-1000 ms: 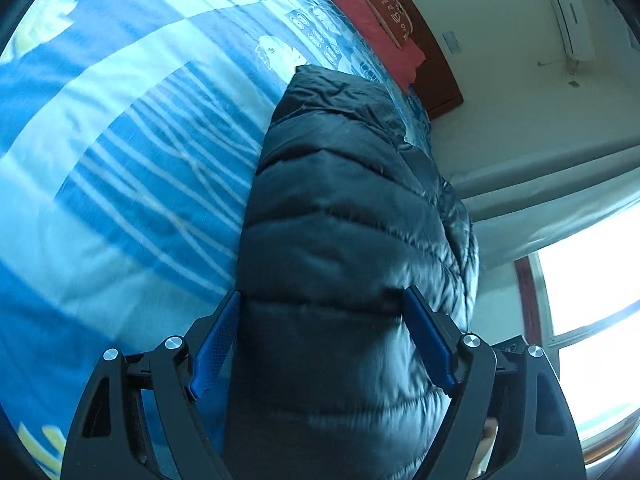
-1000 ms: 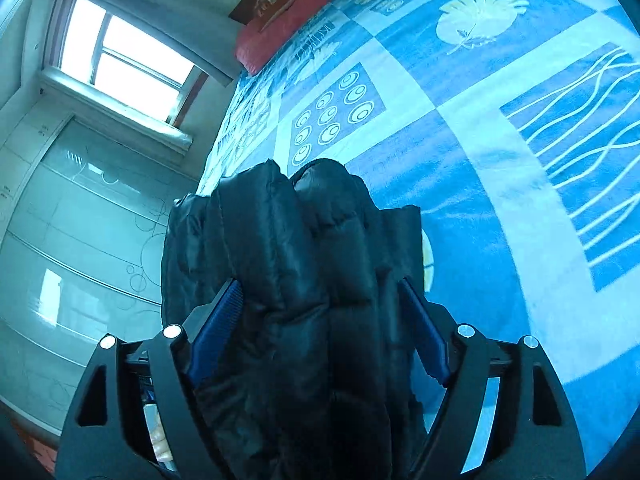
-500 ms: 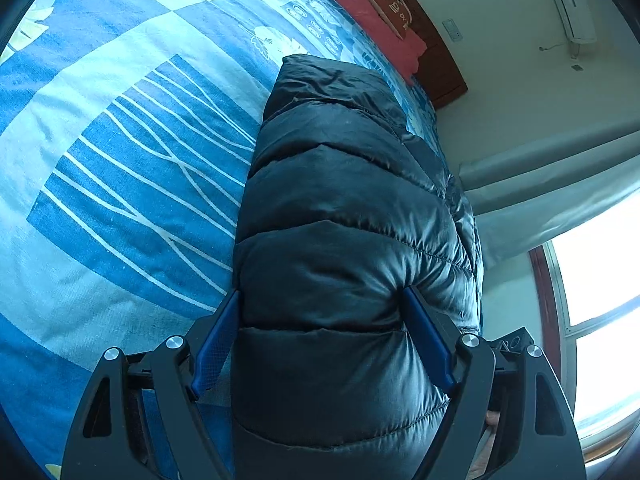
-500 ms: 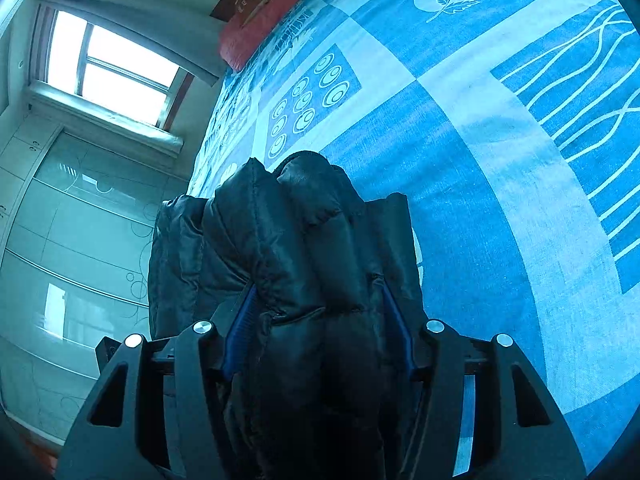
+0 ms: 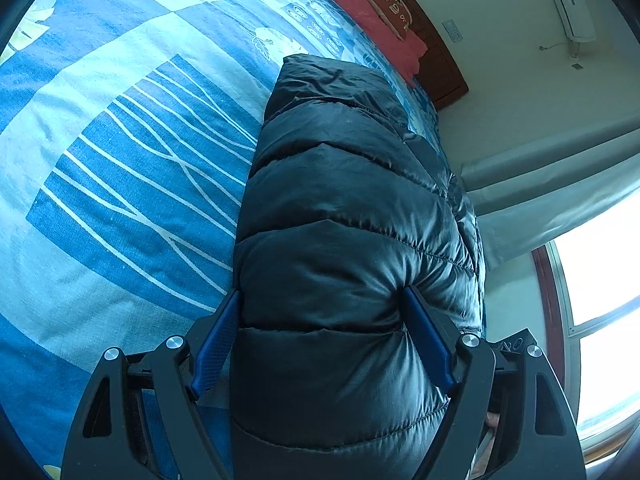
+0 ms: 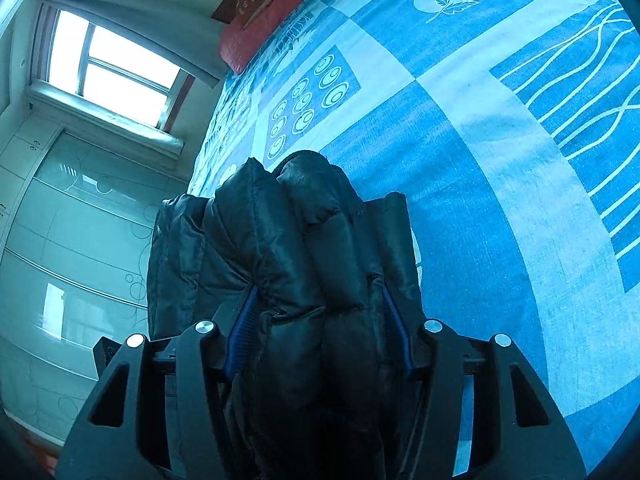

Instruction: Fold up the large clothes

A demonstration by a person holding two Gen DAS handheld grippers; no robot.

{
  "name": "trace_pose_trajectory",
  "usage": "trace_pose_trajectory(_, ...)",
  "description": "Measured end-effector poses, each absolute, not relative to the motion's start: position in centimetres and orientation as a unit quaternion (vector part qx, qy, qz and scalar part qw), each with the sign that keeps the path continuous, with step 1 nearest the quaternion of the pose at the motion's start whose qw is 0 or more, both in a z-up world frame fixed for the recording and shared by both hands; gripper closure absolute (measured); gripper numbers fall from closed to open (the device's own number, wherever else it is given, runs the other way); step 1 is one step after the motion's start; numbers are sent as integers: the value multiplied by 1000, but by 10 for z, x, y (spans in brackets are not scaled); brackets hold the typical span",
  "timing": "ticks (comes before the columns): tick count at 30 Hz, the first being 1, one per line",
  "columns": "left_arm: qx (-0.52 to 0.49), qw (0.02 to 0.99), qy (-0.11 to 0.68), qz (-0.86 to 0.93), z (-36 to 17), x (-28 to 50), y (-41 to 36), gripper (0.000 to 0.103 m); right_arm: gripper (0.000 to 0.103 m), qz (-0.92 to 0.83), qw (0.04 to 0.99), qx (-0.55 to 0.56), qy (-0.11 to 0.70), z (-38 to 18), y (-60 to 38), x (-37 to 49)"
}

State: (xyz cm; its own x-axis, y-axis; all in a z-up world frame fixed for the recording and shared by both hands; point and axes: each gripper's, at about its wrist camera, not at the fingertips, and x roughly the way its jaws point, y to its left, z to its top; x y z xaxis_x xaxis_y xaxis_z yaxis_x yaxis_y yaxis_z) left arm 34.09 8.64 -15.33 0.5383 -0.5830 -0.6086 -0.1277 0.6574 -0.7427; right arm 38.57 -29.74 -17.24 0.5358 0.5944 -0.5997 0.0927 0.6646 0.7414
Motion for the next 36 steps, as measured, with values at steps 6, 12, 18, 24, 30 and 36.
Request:
trace_pose_trajectory(6, -388, 787, 458, -145, -154, 340, 86, 24, 50, 158, 791, 378, 455, -173, -297, 386)
trace_pose_trajectory(12, -382, 789, 460, -145, -152, 339, 85, 24, 50, 160, 792, 378, 451, -169, -299, 384)
trace_pose_trajectory(18, -363, 797, 462, -141, -141, 339, 83, 24, 43, 158, 795, 386, 441, -161, -304, 375)
trace_pose_trajectory(24, -317, 830, 447, -106, -117, 329, 81, 24, 40, 146, 806, 377, 432, -149, -308, 359)
trace_pose_trajectory(30, -294, 843, 440, -94, -106, 316, 76, 24, 40, 141, 810, 377, 426, -139, -310, 341)
trace_pose_trajectory(36, -282, 850, 436, -85, -97, 295, 74, 24, 40, 143, 811, 378, 424, -132, -307, 315)
